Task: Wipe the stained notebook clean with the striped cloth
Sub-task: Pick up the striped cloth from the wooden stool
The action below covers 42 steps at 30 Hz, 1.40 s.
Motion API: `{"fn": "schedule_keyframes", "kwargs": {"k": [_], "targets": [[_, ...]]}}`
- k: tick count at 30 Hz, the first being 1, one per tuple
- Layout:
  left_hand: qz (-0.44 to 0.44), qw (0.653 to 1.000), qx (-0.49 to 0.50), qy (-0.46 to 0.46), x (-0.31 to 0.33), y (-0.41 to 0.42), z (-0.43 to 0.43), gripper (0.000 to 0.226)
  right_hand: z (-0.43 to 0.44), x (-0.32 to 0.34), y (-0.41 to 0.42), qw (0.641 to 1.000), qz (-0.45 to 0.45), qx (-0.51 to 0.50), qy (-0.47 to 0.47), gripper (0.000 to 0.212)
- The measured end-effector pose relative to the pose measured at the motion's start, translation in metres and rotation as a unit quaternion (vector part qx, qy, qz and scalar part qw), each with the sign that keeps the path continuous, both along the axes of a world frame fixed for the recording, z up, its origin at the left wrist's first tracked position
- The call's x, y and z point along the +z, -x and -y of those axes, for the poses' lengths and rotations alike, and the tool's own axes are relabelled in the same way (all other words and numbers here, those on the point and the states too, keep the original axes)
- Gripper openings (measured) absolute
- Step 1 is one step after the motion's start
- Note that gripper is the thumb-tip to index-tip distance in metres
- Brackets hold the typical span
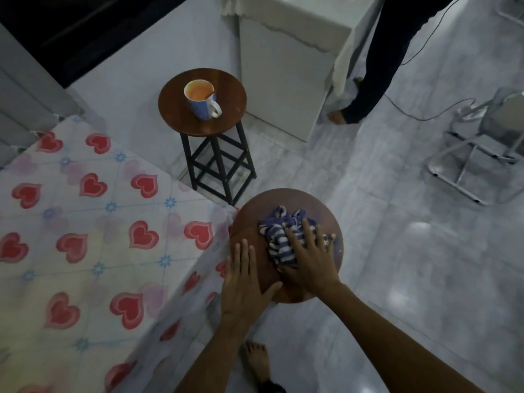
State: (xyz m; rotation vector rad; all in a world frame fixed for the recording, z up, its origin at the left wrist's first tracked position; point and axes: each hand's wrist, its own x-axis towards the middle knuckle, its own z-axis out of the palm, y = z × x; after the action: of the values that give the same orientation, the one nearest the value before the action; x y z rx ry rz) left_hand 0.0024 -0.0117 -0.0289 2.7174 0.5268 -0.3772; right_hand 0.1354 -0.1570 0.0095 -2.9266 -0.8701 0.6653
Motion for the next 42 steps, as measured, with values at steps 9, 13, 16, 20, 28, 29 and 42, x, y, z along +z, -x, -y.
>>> {"fn": "schedule_keyframes", "kwargs": {"k": [9, 13, 16, 20, 28, 29, 42], "targets": [[-0.002, 1.0, -0.007, -0.03, 0.004, 0.001, 0.001, 0.121, -0.003, 0.0, 0.019, 0.998, 0.017, -0.015, -0.051, 0.074], [0.0, 1.0, 0.0, -0.015, 0.004, 0.001, 0.001, 0.121, -0.009, 0.008, 0.02, 0.998, 0.033, 0.011, -0.053, 0.066], [-0.012, 1.0, -0.002, -0.018, 0.009, 0.001, -0.001, 0.12, -0.011, 0.015, 0.021, 0.998, 0.014, 0.005, -0.056, 0.066], [0.005, 1.0, 0.011, -0.025, 0.032, 0.005, -0.005, 0.114, -0.014, 0.032, 0.025, 0.992, -0.017, -0.043, -0.115, 0.068], [0.085, 0.99, 0.071, -0.087, 0.112, 0.076, -0.054, 0.093, -0.085, 0.124, 0.057, 0.947, 0.002, 0.034, -0.32, 0.051], [0.084, 0.988, 0.086, -0.093, 0.12, 0.093, -0.066, 0.091, -0.101, 0.135, 0.063, 0.939, -0.011, 0.051, -0.339, 0.05], [0.021, 0.898, 0.375, -0.23, 0.226, 0.365, -0.256, 0.088, -0.331, 0.202, 0.253, 0.867, -0.107, 0.255, -0.414, 0.058]]}}
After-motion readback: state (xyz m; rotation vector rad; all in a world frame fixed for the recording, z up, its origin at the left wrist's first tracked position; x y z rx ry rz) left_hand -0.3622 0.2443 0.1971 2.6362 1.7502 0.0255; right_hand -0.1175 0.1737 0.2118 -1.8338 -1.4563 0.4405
